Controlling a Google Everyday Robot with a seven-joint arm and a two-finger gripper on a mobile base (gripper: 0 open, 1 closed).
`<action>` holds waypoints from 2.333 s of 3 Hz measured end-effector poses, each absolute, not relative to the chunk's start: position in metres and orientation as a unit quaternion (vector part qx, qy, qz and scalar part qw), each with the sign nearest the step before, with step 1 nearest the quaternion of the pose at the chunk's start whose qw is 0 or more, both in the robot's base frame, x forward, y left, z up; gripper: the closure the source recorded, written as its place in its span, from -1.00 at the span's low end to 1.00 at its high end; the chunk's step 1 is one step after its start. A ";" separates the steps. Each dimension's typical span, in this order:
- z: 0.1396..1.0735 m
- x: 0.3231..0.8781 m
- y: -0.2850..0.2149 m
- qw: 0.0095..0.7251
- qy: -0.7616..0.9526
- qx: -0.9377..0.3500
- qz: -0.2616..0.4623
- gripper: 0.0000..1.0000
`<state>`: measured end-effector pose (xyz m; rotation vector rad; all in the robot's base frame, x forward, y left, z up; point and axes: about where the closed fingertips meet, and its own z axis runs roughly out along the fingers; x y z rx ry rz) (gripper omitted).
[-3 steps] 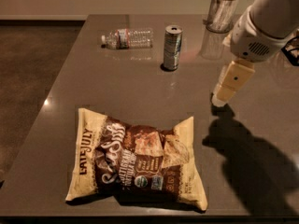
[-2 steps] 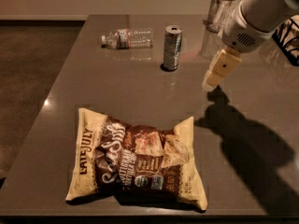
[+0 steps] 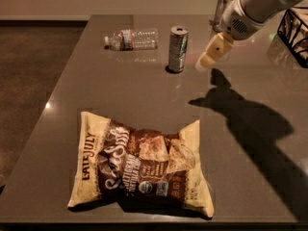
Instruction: Move redbull can near brown chip bag
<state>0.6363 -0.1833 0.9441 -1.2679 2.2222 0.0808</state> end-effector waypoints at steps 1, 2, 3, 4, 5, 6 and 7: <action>0.941 0.666 -0.170 0.309 0.837 -0.449 0.057 -1.00; 0.938 0.683 -0.150 0.323 0.835 -0.439 0.079 -1.00; 0.933 0.695 -0.134 0.329 0.833 -0.434 0.094 -1.00; 0.932 0.702 -0.118 0.333 0.828 -0.438 0.106 -1.00; 0.933 0.707 -0.107 0.333 0.826 -0.440 0.114 -0.74; 0.934 0.710 -0.099 0.334 0.823 -0.443 0.125 -0.26; 0.939 0.707 -0.093 0.335 0.817 -0.448 0.140 0.20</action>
Offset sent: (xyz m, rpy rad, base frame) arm 0.0660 0.0552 -0.0062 0.2056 -0.0176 -0.0396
